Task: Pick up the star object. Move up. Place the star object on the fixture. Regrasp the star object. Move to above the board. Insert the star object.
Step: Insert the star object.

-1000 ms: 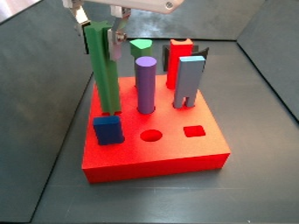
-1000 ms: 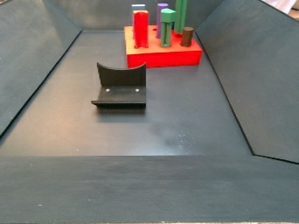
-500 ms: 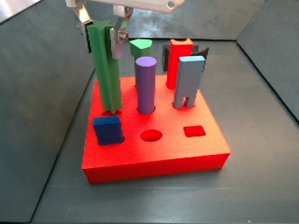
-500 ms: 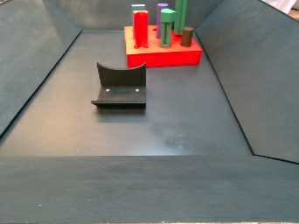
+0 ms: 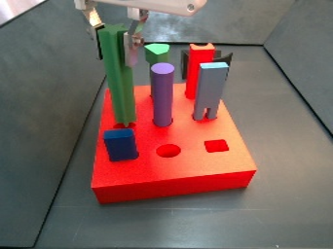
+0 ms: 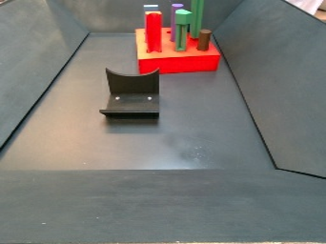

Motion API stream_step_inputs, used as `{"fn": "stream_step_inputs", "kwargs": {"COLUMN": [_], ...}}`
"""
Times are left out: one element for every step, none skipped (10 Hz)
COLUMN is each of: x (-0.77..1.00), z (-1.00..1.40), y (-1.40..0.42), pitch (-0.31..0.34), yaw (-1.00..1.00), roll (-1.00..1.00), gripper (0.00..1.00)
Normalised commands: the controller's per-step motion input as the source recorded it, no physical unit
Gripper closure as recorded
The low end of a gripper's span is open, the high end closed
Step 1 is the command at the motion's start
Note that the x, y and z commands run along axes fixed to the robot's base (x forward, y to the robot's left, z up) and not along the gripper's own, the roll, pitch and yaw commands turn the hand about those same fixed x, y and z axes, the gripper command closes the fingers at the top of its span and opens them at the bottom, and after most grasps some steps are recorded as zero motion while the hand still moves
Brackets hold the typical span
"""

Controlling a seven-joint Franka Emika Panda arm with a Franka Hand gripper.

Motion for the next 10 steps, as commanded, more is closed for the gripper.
{"fn": "stream_step_inputs", "kwargs": {"x": [0.1,0.06,0.11,0.11,0.09,0.11,0.04,0.0,-0.01,-0.11], "z": [-0.19,-0.19,-0.16,-0.13,-0.16,-0.12,-0.1,-0.1,-0.1,-0.13], "y": [0.0,0.0,0.0,0.0,-0.03,-0.06,-0.05,-0.01,0.0,0.0], "pitch": [0.054,0.047,0.06,0.066,0.064,0.08,0.079,0.066,0.067,0.07], "yaw": [0.0,0.0,0.0,0.0,0.0,0.0,0.0,0.0,0.0,-0.05], "roll": [0.04,0.04,0.04,0.05,0.06,0.07,0.05,0.02,0.02,0.0], "gripper": [1.0,1.0,1.0,1.0,1.0,1.0,1.0,1.0,1.0,1.0]}}
